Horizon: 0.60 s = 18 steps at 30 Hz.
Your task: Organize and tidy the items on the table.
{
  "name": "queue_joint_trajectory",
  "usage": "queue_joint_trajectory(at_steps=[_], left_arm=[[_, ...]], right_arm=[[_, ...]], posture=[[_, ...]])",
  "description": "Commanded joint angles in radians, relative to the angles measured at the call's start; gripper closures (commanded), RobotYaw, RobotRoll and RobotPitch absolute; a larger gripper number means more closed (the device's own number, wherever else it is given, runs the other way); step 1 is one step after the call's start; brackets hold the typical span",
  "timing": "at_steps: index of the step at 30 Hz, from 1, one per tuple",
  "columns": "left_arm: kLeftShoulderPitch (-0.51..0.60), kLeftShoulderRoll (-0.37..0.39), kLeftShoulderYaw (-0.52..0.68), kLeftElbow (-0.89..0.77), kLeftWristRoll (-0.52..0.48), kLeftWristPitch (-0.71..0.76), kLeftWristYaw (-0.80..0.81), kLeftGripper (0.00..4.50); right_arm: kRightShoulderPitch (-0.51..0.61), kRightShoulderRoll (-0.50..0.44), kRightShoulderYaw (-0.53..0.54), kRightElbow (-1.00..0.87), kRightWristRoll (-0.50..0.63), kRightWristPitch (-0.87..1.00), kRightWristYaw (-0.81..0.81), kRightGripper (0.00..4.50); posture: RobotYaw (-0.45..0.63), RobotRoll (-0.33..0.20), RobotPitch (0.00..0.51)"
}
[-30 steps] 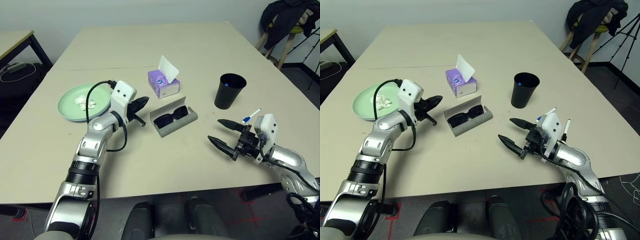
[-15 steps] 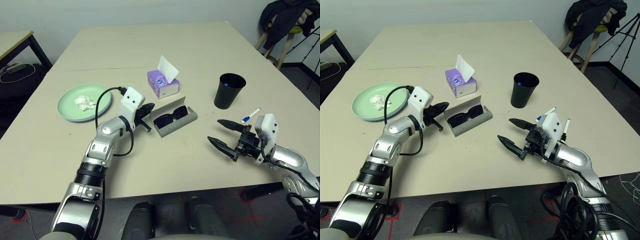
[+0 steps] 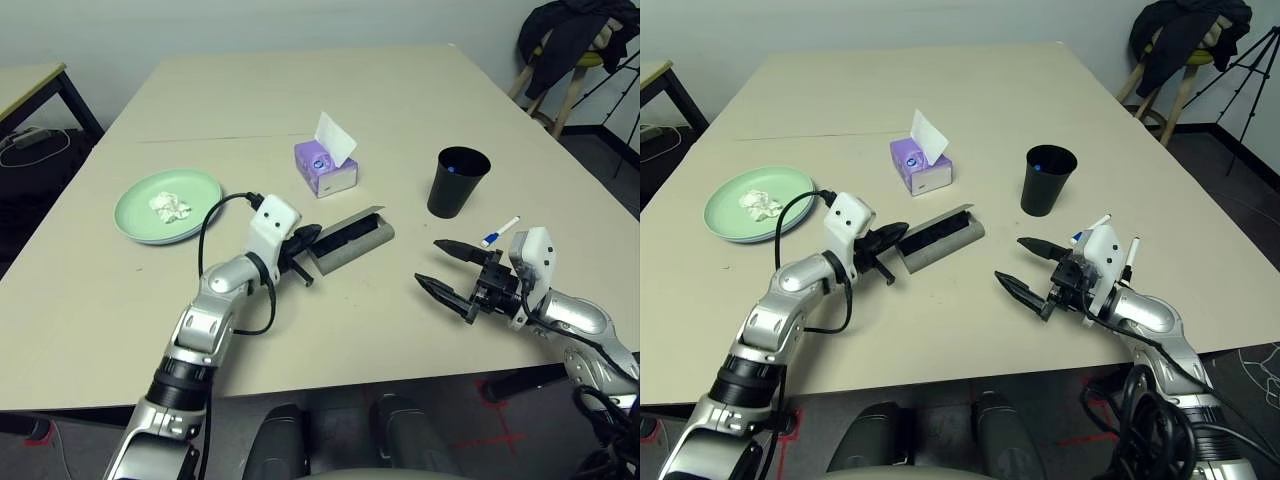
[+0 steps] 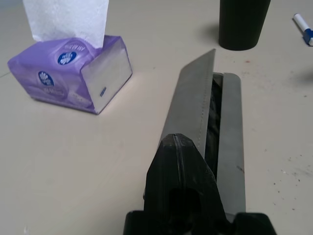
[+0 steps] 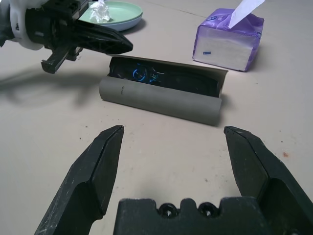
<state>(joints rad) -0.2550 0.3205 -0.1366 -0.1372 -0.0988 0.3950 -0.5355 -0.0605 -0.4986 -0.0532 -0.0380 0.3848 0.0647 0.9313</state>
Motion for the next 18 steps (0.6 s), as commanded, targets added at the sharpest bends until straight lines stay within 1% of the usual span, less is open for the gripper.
queue_joint_trajectory(at_steps=[1, 8, 14, 18], left_arm=[[0.034, -0.013, -0.021, -0.002, -0.001, 0.044, 0.014, 4.48], [0.032, -0.03, -0.019, 0.038, 0.005, 0.033, 0.037, 4.48], [-0.007, -0.035, -0.017, 0.06, 0.003, 0.025, 0.034, 4.48], [-0.011, -0.031, -0.02, 0.083, 0.006, 0.013, 0.028, 4.48]], right_arm=[[-0.006, -0.004, -0.002, 0.003, 0.007, 0.0, 0.006, 0.0], [-0.005, -0.01, -0.005, 0.0, 0.009, 0.005, 0.01, 0.0], [-0.004, -0.014, -0.009, -0.003, 0.01, 0.007, 0.013, 0.0], [-0.001, -0.012, -0.006, -0.008, 0.009, 0.006, 0.01, 0.0]], posture=[[-0.03, 0.0, 0.082], [-0.03, 0.0, 0.084], [-0.03, 0.0, 0.081], [-0.03, 0.0, 0.081]])
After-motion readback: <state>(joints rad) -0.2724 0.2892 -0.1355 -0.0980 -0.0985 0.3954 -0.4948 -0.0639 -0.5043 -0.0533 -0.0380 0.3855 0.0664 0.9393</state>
